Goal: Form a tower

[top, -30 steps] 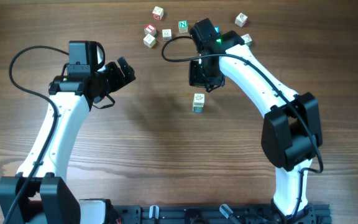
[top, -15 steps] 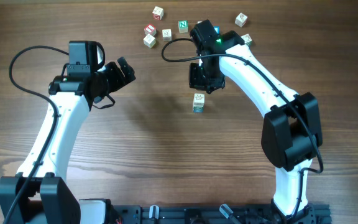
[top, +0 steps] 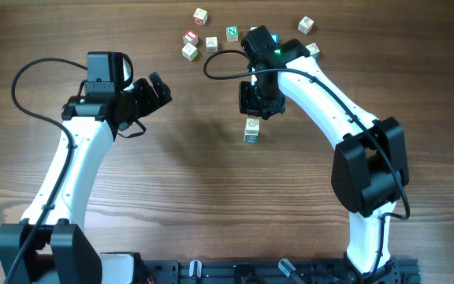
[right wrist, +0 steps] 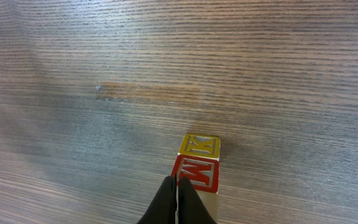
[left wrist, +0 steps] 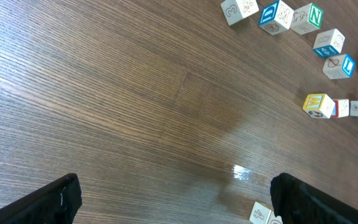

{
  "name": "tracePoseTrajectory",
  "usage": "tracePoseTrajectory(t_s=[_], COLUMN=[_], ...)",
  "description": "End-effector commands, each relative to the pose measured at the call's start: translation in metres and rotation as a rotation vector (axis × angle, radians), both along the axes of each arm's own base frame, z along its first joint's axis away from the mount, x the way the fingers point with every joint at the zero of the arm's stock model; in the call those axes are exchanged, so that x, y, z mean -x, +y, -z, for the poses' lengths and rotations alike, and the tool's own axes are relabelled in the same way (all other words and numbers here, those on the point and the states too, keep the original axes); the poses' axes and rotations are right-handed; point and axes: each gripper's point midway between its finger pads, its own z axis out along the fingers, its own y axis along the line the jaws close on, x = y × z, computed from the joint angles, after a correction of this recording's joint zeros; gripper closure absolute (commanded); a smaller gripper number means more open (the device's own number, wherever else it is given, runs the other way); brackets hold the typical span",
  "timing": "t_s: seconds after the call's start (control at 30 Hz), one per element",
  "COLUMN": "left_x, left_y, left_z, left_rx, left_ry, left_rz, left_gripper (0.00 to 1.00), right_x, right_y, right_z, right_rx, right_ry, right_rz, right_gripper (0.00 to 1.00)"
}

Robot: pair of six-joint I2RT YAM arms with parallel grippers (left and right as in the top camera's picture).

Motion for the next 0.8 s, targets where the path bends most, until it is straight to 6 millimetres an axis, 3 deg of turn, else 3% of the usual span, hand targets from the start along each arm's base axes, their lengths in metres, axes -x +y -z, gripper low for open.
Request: tracePoseTrajectory(t_s=[0.0, 0.77], left_x=[0.0004, 0.0004], left_y=[0.0015, 0.0015], left_z=[0.0011, 0.0011], left_rx=[-0.006, -0.006], left_ry=[-0.001, -0.001], left_rz=[-0.003, -0.003], left_gripper=[0.00, 0.00], right_x=[0.0027, 0.0060], right_y=[0.0013, -0.0002], right_z=[0.0057, 0.0060], right_rx=[-0.007, -0.001], right_ry=[0.021, 0.035], right_rz=[-0.014, -0.014], right_gripper=[0.95, 0.95])
